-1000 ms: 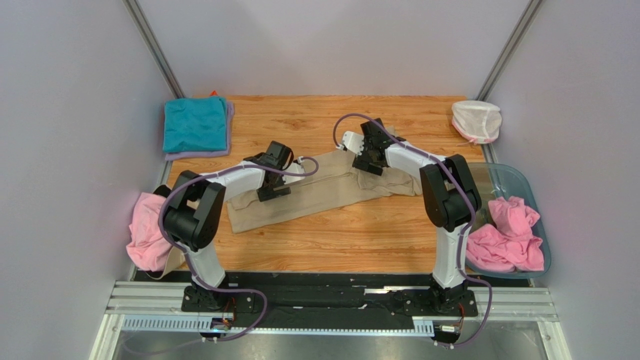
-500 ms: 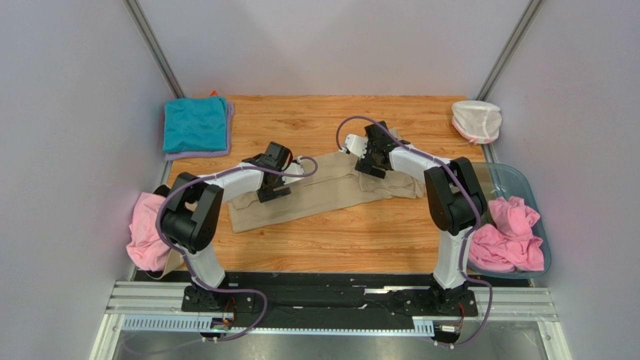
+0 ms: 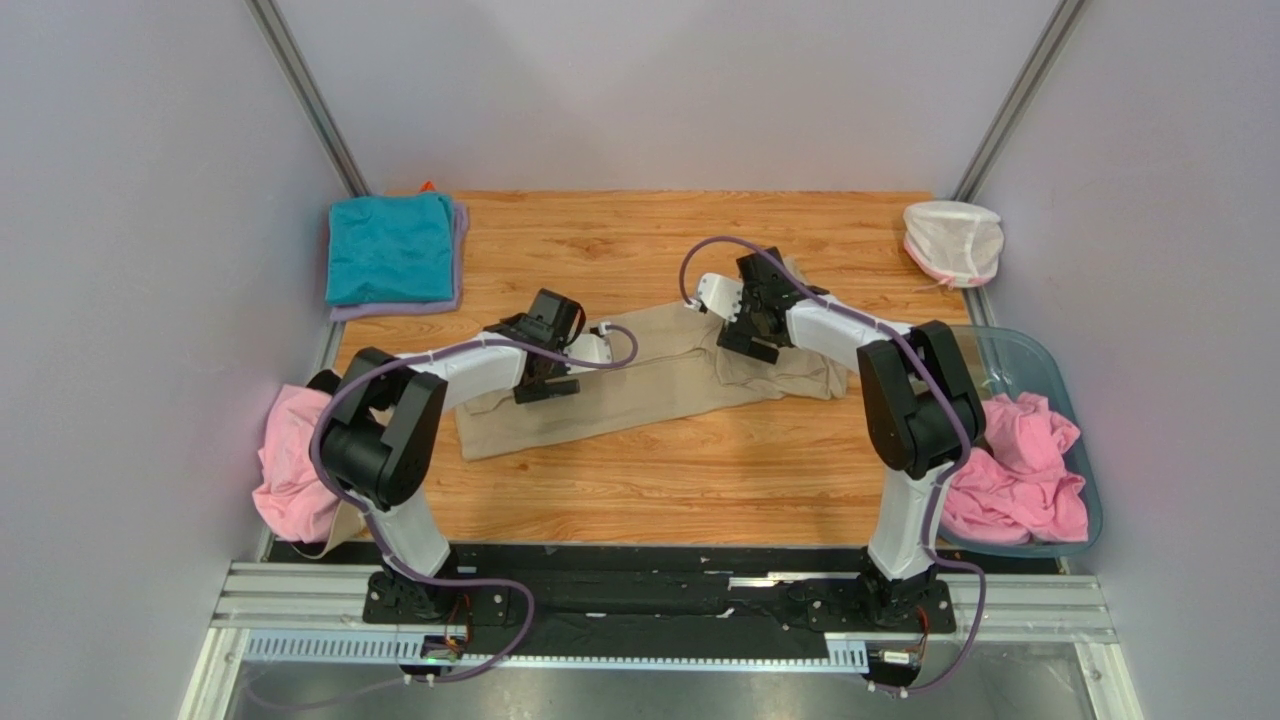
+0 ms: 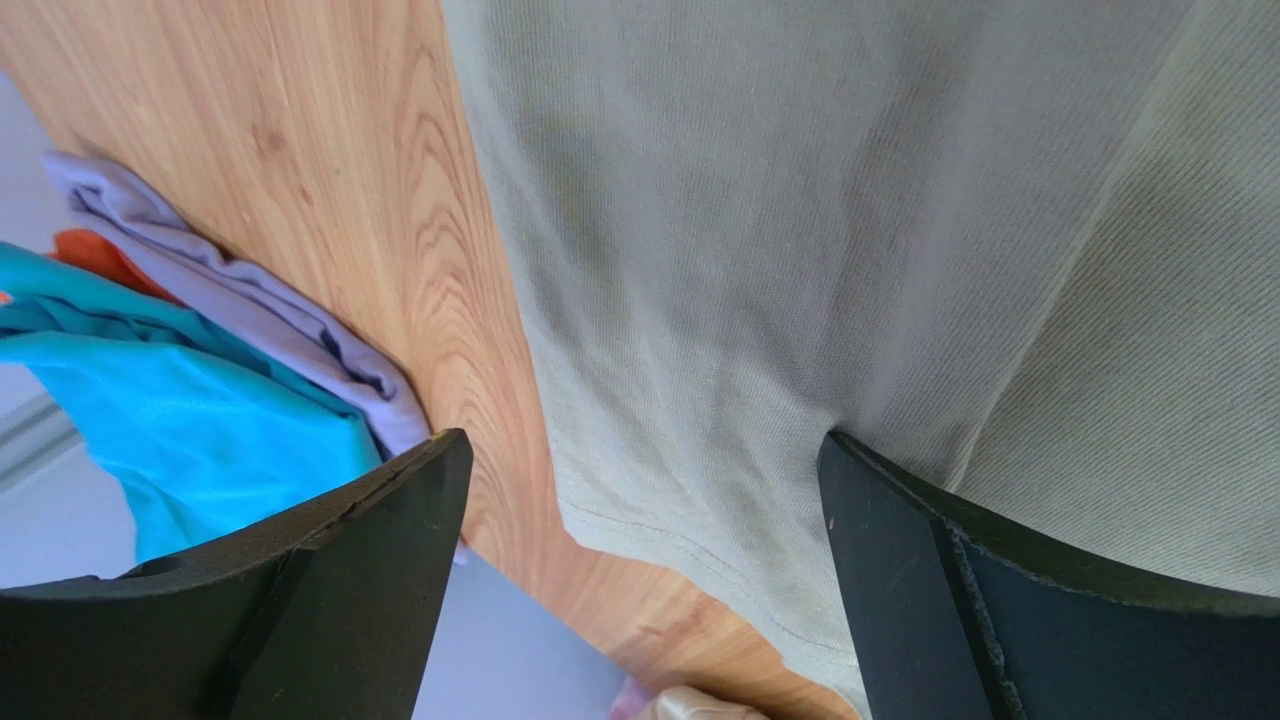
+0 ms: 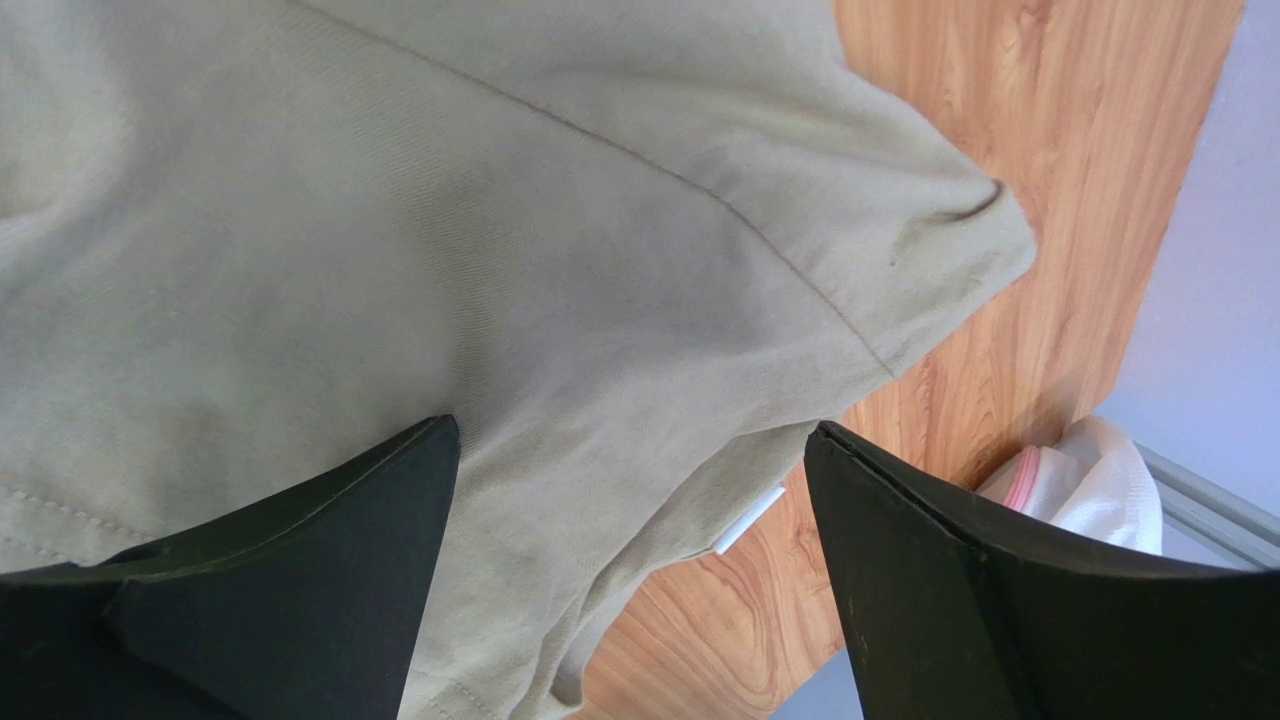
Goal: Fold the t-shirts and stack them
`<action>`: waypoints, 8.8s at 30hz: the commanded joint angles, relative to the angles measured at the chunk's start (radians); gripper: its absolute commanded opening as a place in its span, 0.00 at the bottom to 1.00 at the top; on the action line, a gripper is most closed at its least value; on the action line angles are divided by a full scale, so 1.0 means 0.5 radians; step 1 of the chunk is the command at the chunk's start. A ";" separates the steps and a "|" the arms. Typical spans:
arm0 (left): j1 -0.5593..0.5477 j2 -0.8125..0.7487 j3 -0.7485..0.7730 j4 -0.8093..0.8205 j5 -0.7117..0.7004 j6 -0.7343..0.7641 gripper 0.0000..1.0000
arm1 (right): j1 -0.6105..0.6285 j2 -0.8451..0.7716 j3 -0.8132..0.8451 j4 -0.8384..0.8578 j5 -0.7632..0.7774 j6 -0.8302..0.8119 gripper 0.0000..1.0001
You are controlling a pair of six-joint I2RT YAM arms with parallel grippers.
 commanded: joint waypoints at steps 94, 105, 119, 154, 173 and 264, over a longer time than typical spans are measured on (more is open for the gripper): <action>-1.479 -0.482 -0.130 -0.202 -0.471 -0.338 0.97 | 0.318 0.640 1.047 0.766 0.344 -0.041 1.00; -1.485 -0.448 -0.136 -0.371 -0.201 -0.550 0.97 | 0.315 0.570 0.949 0.763 0.390 -0.069 1.00; -1.492 -0.243 -0.164 -0.319 0.026 -0.544 0.97 | 0.272 0.533 0.903 0.800 0.402 -0.054 1.00; -1.817 -0.988 -0.550 0.324 -0.537 -0.341 0.99 | 0.211 0.095 0.590 0.533 0.430 0.354 1.00; -0.983 -1.396 -0.655 0.841 -0.360 -0.099 0.99 | 0.198 0.496 1.178 0.015 0.019 0.848 1.00; -0.399 -1.228 -0.456 -0.214 1.117 -0.651 0.95 | 0.315 -0.976 -0.505 -0.421 0.022 0.775 0.95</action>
